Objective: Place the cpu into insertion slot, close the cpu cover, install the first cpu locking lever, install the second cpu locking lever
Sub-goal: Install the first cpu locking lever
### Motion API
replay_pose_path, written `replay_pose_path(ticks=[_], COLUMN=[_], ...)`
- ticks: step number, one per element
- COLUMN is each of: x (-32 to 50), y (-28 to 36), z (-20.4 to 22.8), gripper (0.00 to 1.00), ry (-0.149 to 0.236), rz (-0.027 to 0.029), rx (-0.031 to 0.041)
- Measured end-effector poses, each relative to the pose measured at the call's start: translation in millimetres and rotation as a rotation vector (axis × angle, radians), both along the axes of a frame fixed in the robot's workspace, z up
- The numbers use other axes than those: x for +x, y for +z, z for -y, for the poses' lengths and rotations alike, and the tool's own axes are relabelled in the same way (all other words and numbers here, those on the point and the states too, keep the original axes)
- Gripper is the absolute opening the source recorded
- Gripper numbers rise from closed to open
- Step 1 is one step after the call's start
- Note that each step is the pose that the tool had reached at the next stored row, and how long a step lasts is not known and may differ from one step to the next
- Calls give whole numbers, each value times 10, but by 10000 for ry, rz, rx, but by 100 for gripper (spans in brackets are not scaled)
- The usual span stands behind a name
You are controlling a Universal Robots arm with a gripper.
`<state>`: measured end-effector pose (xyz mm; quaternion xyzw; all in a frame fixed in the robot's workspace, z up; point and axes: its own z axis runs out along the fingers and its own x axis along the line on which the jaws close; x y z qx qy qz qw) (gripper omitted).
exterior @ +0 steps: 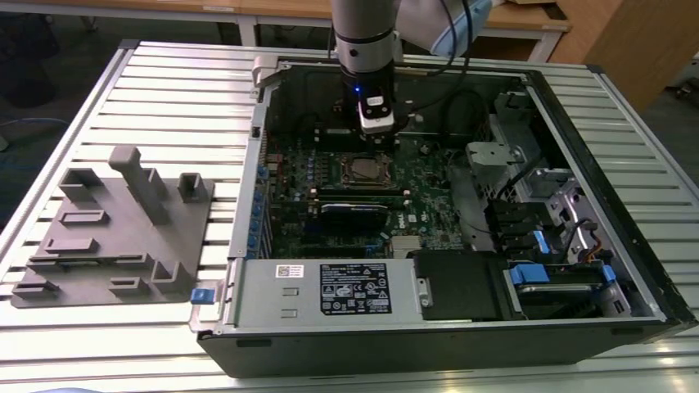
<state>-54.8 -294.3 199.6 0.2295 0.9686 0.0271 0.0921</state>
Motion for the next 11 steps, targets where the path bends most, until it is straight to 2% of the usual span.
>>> replay_pose_path(ticks=[5, 7, 10, 11], x=[0, -1, -1, -1], y=[6, 8, 6, 7], z=[0, 1, 1, 2], gripper=[11, 11, 11, 11], ry=[-2, -3, -2, -1], rz=[1, 0, 5, 8], rx=[4, 48, 76, 109])
